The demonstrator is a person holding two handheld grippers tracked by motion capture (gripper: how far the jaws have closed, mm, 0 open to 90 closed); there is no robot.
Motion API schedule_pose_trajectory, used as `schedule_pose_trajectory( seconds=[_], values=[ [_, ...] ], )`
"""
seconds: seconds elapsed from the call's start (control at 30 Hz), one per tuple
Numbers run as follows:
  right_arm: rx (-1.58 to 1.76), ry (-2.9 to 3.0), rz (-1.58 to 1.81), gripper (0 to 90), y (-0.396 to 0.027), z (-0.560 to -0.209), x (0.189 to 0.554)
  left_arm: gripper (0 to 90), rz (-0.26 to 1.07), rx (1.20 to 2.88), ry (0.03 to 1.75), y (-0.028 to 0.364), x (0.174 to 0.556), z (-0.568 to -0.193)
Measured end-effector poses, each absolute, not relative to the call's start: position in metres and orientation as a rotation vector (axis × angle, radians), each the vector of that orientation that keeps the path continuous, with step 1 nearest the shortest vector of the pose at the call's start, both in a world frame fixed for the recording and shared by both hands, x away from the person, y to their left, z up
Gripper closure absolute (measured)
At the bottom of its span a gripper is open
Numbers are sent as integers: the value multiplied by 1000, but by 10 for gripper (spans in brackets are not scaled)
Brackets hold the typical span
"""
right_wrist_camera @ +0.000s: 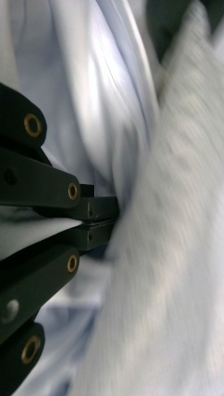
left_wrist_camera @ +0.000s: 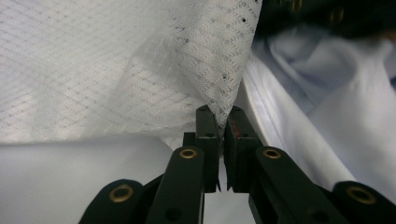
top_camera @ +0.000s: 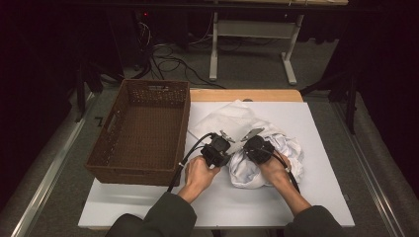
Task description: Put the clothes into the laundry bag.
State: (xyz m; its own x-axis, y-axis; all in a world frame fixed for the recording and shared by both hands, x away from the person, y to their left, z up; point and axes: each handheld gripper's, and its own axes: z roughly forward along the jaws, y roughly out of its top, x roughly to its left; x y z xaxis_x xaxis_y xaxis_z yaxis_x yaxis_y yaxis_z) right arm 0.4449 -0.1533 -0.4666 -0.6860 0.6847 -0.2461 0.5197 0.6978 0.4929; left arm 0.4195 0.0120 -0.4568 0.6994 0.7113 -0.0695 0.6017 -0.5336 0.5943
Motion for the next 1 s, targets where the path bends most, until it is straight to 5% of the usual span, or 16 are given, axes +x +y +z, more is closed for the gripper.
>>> schedule_pose_trajectory(
  seconds=[0.37, 0.63, 0.8, 1.0],
  values=[
    [1029, 2423, 505, 874, -157, -468, 475, 854, 232, 2312, 1040, 14, 420, -461],
    [987, 2519, 661, 538, -160, -448, 449, 851, 227, 2292, 1087, 14, 428, -466],
    [871, 2564, 767, 439, -162, -431, 420, 850, 221, 2289, 1084, 14, 428, -466],
    [834, 2634, 661, 369, -148, -450, 420, 850, 225, 2281, 1073, 14, 426, -464]
  ],
)
